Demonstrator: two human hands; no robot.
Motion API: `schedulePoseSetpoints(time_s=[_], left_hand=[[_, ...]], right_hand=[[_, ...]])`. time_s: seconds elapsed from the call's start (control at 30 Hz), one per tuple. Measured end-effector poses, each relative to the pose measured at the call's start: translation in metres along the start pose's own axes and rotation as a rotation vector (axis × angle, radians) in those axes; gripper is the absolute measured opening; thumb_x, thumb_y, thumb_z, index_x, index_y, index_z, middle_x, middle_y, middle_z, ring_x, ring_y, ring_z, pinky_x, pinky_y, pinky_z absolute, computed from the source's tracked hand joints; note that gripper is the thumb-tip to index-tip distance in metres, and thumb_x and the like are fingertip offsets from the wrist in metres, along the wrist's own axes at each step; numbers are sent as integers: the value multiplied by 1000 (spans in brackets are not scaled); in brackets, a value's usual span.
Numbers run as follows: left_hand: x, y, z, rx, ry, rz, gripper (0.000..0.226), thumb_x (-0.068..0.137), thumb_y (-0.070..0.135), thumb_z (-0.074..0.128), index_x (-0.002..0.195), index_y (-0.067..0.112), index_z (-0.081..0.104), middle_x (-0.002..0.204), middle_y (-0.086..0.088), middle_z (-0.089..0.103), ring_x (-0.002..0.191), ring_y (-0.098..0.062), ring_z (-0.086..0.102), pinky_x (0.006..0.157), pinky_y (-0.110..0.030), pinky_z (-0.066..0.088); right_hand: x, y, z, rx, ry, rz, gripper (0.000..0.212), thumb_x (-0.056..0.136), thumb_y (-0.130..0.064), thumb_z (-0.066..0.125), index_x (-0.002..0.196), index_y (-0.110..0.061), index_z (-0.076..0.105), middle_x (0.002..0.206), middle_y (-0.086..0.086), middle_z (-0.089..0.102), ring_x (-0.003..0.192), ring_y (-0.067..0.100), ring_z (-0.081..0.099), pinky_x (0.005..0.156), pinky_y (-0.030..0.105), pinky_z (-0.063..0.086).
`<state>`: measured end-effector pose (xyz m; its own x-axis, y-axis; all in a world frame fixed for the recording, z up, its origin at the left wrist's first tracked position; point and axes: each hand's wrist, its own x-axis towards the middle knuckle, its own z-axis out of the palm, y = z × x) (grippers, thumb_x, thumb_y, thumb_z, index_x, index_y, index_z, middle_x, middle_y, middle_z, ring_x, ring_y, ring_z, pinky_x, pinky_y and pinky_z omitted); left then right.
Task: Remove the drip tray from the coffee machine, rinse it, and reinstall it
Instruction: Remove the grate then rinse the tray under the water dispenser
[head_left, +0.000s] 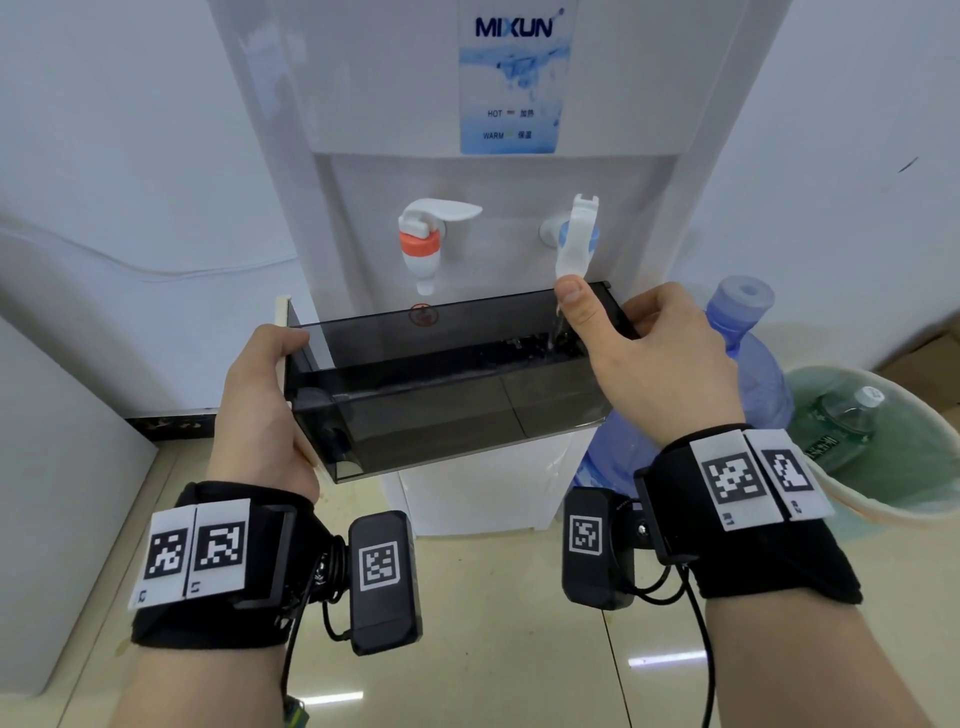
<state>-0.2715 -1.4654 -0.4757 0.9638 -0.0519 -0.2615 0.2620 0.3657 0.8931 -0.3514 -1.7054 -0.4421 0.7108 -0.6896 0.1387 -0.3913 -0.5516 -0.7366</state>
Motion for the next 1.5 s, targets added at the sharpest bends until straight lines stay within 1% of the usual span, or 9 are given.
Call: schedulePoseSetpoints(time_s=[0.07, 0.13, 0.33, 0.47, 0.6, 0.77, 0.93, 1.17, 1.5], left_hand=[[0, 1, 3, 4, -4, -1, 30, 86, 39, 61, 65, 26, 78, 71, 2, 76, 55, -21, 72, 47, -32, 56], [-1, 2, 2, -2, 2, 4, 32, 86, 38, 61, 63, 26, 78, 69, 2, 75, 53, -20, 71, 46, -31, 56], [-5, -3, -8, -3, 9, -10, 30, 85, 39, 61, 66, 25, 79, 70, 3, 75, 54, -19, 71, 47, -32, 57], [-8, -6, -10, -1, 27, -20, 24, 82, 41, 63, 71, 25, 78, 72, 2, 75, 54, -20, 71, 47, -32, 57], [-7, -6, -6, -4, 23, -22, 28, 85, 39, 62, 66, 26, 78, 70, 2, 75, 53, -19, 70, 46, -31, 56], [-6, -3, -3, 1, 22, -15, 28, 85, 39, 62, 67, 26, 78, 70, 3, 75, 53, -19, 70, 45, -29, 55], [-4, -2, -1, -4, 18, -11, 24, 86, 39, 62, 74, 25, 77, 71, 2, 76, 53, -20, 71, 45, -30, 55], [-2, -1, 3, -9, 9, 6, 32, 86, 38, 61, 62, 27, 78, 69, 4, 75, 52, -19, 71, 46, -31, 56], [-1, -4, 5, -13, -3, -3, 29, 85, 39, 62, 65, 26, 78, 70, 3, 75, 53, -20, 71, 46, -32, 56]], right_hand=[[2, -1, -1, 1, 0, 0, 80, 67, -96, 44, 103, -25, 54, 84, -16, 57, 87, 21, 57, 72, 34, 37], [1, -1, 0, 5, -6, 2, 81, 67, -96, 44, 103, -24, 55, 85, -14, 59, 88, 21, 58, 73, 35, 38], [-7, 3, 6, -13, -10, 2, 80, 66, -97, 42, 101, -26, 54, 84, -16, 57, 86, 20, 57, 70, 34, 37], [-10, 7, 6, -26, -12, 3, 79, 66, -97, 42, 100, -27, 53, 83, -18, 56, 83, 19, 55, 70, 34, 36], [-8, 8, 3, -22, -4, 0, 78, 66, -97, 42, 98, -27, 52, 81, -18, 55, 73, 8, 51, 62, 33, 35], [-5, 6, 2, -19, -6, -2, 77, 66, -97, 42, 98, -27, 52, 81, -18, 55, 80, 17, 54, 69, 34, 36], [-2, 5, 1, -20, -3, -11, 77, 67, -97, 42, 98, -27, 52, 81, -18, 55, 82, 17, 55, 70, 34, 36], [3, 4, 0, -21, 6, -15, 81, 65, -98, 41, 101, -26, 53, 84, -17, 57, 86, 19, 57, 70, 35, 38], [4, 5, -3, -20, 12, -19, 83, 64, -98, 41, 102, -26, 53, 85, -16, 58, 86, 18, 58, 71, 34, 38]])
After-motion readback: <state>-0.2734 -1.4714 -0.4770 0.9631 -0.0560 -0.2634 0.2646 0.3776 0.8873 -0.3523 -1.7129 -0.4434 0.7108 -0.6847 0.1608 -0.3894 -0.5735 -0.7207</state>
